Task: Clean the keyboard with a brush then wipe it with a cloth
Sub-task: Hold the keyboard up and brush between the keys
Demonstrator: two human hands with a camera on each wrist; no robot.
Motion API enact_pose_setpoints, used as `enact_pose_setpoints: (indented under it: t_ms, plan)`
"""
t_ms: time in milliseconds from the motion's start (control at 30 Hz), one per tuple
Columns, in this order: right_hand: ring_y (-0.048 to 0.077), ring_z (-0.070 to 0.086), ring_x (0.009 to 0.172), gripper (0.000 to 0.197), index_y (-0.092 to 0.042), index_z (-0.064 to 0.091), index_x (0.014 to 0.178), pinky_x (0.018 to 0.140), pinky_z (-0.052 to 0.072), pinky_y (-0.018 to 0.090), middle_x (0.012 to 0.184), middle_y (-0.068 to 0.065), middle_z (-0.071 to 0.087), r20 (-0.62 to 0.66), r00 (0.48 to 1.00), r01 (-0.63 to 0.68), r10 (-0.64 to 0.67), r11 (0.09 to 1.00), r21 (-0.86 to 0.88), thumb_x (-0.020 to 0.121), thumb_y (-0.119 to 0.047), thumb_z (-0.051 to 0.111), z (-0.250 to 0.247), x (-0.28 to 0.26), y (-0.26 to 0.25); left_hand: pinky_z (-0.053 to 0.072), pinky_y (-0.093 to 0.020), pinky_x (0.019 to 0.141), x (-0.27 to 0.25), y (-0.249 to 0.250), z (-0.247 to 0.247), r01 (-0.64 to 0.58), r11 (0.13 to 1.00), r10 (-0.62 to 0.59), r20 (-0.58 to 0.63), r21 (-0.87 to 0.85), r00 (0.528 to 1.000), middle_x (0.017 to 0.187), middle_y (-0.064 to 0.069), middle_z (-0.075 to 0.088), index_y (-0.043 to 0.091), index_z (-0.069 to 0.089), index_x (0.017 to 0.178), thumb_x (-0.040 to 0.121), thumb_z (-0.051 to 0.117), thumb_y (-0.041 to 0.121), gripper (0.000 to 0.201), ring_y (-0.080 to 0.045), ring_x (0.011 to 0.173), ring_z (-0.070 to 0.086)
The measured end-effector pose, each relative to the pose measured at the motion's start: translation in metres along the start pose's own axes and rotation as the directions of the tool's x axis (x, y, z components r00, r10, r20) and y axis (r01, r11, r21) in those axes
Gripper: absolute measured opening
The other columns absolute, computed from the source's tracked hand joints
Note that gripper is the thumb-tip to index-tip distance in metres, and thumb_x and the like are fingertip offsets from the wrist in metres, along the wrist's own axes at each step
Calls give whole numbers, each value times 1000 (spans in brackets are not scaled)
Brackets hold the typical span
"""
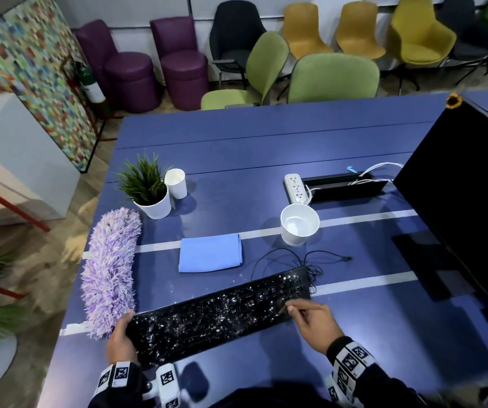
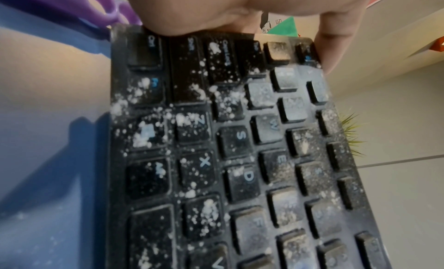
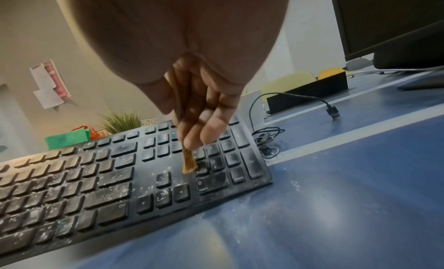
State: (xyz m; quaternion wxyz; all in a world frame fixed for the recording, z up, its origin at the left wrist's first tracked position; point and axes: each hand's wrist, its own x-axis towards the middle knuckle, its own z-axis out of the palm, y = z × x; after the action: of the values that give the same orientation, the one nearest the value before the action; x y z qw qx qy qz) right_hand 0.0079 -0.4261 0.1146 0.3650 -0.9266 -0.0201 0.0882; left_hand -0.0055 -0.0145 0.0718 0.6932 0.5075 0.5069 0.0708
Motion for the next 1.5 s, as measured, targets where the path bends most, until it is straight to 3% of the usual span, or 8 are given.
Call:
enact_pose_setpoints:
  t_ms: [100,300,467,600,767,933,1367,1500]
  plan:
    - [-5,59,80,19,-21,74,90,78,40,2,86,-21,65,-77,997,4,-5,1000,-16,93,-23,56,-3,1,-8,54,-47,84,-4,2,1,14,999,-14,-7,-34,1000,67,-2,72,16,75,73,57,79,42,31,-29,83,66]
    - [-4,65,83,22,-22,74,91,84,51,16,81,-33,64,130,991,5,-9,999,33,93,-32,54,6,4,-17,52,-57,93,-3,2,3,8,998,-8,0,-56,1000,94,-13,70,16,76,89,50,81,45,49,-32,93,67]
    - [-6,62,70,18,-30,70,84,76,52,17,65,-37,60,53,998,-36,34,999,39,93,-30,55,-2,5,-14,51,-59,93,-1,1,4,-5,998,4,-14,-57,1000,103,-15,72,12,75,101,49,82,45,62,-35,98,69]
    - [-8,59,91,66,-19,75,95,93,44,14,86,-43,58,164,985,40,-45,999,32,83,-69,32,11,-1,-15,52,-60,92,7,-3,1,12,999,-12,-9,-39,1000,100,-15,73,16,77,91,45,83,50,57,-37,98,69]
    - [2,64,94,34,-16,74,90,94,48,23,96,-29,60,153,987,51,-46,998,-29,95,-36,47,10,3,-13,51,-59,92,12,-6,-1,28,998,-27,21,-54,999,102,-16,72,13,76,98,45,84,49,64,-36,95,69]
    - [-9,61,96,67,-19,75,98,92,44,7,99,-24,67,70,995,65,-74,989,130,83,-70,34,12,2,-24,51,-58,92,15,-8,0,39,997,-35,68,-71,997,98,-15,70,13,74,100,48,82,48,63,-33,88,66]
    - [-24,55,78,22,-14,73,102,79,41,0,94,-19,65,184,978,82,-101,991,110,93,-26,57,19,5,-26,50,-61,95,37,-22,-12,36,999,-36,54,-12,998,103,-16,72,25,77,95,43,85,57,62,-34,102,68]
    - [-24,53,78,41,-15,75,95,88,39,5,91,-27,61,185,981,62,-65,998,22,93,-46,48,12,8,-27,50,-60,94,73,-45,-27,65,997,-67,57,30,996,106,-14,73,26,76,99,40,83,63,70,-32,104,68]
